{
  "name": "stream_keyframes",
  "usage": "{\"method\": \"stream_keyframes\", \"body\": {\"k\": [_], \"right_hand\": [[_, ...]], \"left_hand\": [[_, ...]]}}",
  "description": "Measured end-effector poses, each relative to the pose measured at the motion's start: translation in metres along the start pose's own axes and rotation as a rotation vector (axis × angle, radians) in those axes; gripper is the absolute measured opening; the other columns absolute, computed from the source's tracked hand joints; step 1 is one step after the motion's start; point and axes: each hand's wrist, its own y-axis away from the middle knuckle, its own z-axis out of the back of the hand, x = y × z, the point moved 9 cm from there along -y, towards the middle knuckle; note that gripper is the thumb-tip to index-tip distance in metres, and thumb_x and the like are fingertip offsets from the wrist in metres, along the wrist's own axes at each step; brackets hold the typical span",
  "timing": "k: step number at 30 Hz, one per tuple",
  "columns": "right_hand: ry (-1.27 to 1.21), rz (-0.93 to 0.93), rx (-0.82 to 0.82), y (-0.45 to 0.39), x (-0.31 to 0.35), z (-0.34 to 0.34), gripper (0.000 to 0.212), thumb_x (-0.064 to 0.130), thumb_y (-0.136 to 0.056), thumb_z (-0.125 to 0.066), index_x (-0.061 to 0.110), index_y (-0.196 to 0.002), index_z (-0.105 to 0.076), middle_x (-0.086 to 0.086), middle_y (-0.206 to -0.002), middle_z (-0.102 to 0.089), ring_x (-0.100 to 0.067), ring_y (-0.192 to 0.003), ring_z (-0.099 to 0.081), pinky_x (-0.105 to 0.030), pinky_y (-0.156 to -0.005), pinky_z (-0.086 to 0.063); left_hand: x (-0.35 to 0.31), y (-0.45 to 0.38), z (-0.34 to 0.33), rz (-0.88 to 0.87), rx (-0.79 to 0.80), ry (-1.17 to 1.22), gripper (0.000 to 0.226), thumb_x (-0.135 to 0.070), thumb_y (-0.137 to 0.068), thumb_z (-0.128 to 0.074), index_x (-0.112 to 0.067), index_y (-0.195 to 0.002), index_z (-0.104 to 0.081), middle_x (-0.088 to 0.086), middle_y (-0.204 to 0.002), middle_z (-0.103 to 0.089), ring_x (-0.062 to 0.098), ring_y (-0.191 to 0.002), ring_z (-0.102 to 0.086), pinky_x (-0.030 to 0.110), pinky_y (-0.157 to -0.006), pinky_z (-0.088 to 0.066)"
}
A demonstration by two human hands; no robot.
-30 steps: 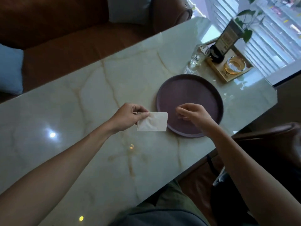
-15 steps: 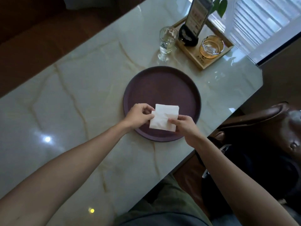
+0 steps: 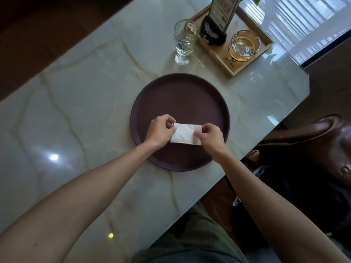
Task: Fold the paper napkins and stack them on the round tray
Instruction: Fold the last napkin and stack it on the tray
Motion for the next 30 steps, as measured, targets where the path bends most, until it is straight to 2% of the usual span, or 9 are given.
{"method": "stream_keyframes", "body": {"k": [3, 6, 11, 14, 17, 20, 26, 28, 30], "right_hand": [[0.070, 0.017, -0.029, -0.001, 0.004, 0.003, 0.015, 0.030, -0.088, -0.066, 0.015, -0.092, -0.066, 0.002, -0.091, -0.069, -0.020, -0.085, -0.066, -0.040, -0.078, -0.056], [0.197, 0.024, -0.026, 0.004, 0.009, 0.010, 0.027, 0.042, -0.089, -0.061, 0.016, -0.094, -0.061, 0.002, -0.092, -0.068, -0.023, -0.086, -0.065, -0.043, -0.080, -0.056], [0.547, 0.196, -0.048, 0.003, 0.026, 0.024, 0.050, 0.058, -0.085, -0.061, 0.012, -0.100, -0.051, -0.005, -0.100, -0.063, -0.029, -0.091, -0.062, -0.045, -0.077, -0.054], [0.753, 0.391, 0.081, 0.002, 0.037, 0.009, 0.080, 0.057, -0.075, -0.079, 0.013, -0.132, -0.045, -0.009, -0.129, -0.051, -0.030, -0.117, -0.053, -0.047, -0.088, -0.053], [0.973, 0.507, 0.154, 0.005, 0.034, -0.011, 0.116, 0.058, -0.067, -0.085, 0.013, -0.156, -0.025, -0.012, -0.152, -0.036, -0.036, -0.132, -0.044, -0.049, -0.100, -0.049], [1.059, 0.543, 0.155, 0.004, 0.029, -0.023, 0.115, 0.054, -0.069, -0.085, 0.012, -0.157, -0.025, -0.012, -0.155, -0.033, -0.035, -0.134, -0.042, -0.048, -0.102, -0.047], [1.011, 0.612, 0.097, 0.003, 0.033, -0.025, 0.076, 0.042, -0.075, -0.080, 0.013, -0.137, -0.048, -0.011, -0.137, -0.047, -0.034, -0.119, -0.051, -0.046, -0.087, -0.051], [1.015, 0.577, 0.126, 0.001, 0.032, -0.025, 0.086, 0.048, -0.074, -0.082, 0.013, -0.142, -0.043, -0.011, -0.140, -0.045, -0.034, -0.122, -0.049, -0.047, -0.091, -0.050], [1.018, 0.523, 0.179, 0.002, 0.031, -0.024, 0.108, 0.056, -0.069, -0.084, 0.013, -0.152, -0.031, -0.011, -0.148, -0.039, -0.034, -0.131, -0.044, -0.049, -0.100, -0.047]], "left_hand": [[0.003, -0.003, -0.004, -0.008, 0.019, -0.036, 0.013, -0.019, -0.084, -0.074, -0.022, -0.097, -0.070, -0.009, -0.081, -0.069, 0.012, -0.079, -0.066, 0.029, -0.079, -0.054], [0.001, -0.005, -0.005, -0.074, 0.012, -0.117, 0.020, -0.020, -0.086, -0.072, -0.019, -0.105, -0.068, -0.005, -0.092, -0.066, 0.014, -0.079, -0.063, 0.039, -0.082, -0.056], [-0.035, -0.004, -0.003, -0.343, -0.019, -0.408, 0.057, -0.038, -0.082, -0.071, -0.017, -0.133, -0.057, 0.007, -0.122, -0.054, 0.026, -0.111, -0.055, 0.040, -0.093, -0.050], [-0.054, 0.002, -0.028, -0.505, 0.132, -0.727, 0.088, -0.057, -0.070, -0.075, -0.019, -0.145, -0.048, 0.007, -0.141, -0.047, 0.029, -0.125, -0.048, 0.042, -0.100, -0.043], [-0.046, 0.001, -0.050, -0.529, 0.242, -0.956, 0.104, -0.057, -0.065, -0.081, -0.020, -0.151, -0.037, 0.011, -0.150, -0.039, 0.032, -0.132, -0.042, 0.046, -0.102, -0.042], [-0.037, -0.001, -0.057, -0.530, 0.260, -1.030, 0.096, -0.047, -0.065, -0.087, -0.019, -0.144, -0.041, 0.012, -0.141, -0.045, 0.032, -0.123, -0.048, 0.044, -0.095, -0.046], [-0.037, -0.003, -0.049, -0.512, 0.260, -0.800, 0.064, -0.029, -0.079, -0.075, -0.017, -0.136, -0.051, 0.009, -0.125, -0.048, 0.031, -0.110, -0.050, 0.041, -0.084, -0.048], [-0.036, -0.003, -0.048, -0.487, 0.254, -0.766, 0.069, -0.029, -0.079, -0.075, -0.018, -0.141, -0.048, 0.009, -0.127, -0.047, 0.031, -0.113, -0.050, 0.042, -0.087, -0.048], [-0.031, -0.002, -0.048, -0.447, 0.259, -0.764, 0.093, -0.033, -0.073, -0.083, -0.018, -0.152, -0.035, 0.010, -0.137, -0.043, 0.032, -0.122, -0.046, 0.043, -0.096, -0.046]]}}
